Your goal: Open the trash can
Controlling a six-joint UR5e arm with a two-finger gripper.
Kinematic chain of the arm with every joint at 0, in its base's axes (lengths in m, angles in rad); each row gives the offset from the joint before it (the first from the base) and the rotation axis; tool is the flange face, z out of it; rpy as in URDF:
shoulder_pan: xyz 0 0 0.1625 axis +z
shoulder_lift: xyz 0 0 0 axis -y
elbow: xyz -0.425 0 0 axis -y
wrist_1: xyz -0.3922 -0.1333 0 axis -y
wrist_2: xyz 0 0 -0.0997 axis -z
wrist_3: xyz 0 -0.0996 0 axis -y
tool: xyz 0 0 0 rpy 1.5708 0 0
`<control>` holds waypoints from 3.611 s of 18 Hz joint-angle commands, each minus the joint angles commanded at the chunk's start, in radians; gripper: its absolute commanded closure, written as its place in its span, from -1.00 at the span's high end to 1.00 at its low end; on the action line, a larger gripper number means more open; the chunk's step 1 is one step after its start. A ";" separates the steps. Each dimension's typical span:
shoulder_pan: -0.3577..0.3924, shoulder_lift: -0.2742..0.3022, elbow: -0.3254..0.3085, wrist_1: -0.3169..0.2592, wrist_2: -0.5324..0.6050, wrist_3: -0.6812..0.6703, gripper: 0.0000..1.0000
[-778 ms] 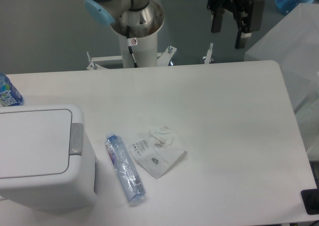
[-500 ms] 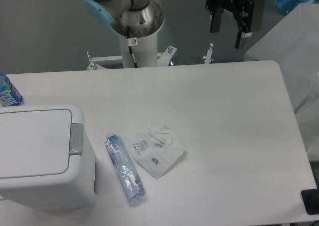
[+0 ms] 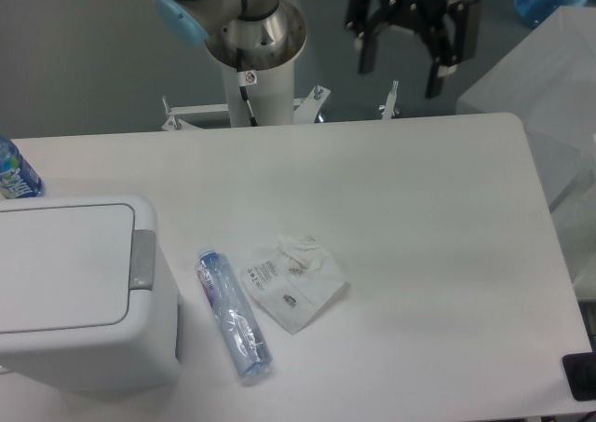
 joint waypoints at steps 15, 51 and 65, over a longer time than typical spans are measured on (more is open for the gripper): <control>-0.282 -0.124 -0.077 0.287 0.002 -0.680 1.00; -0.368 -0.247 -0.081 0.338 0.008 -0.725 1.00; -0.371 -0.249 -0.081 0.336 0.008 -0.723 1.00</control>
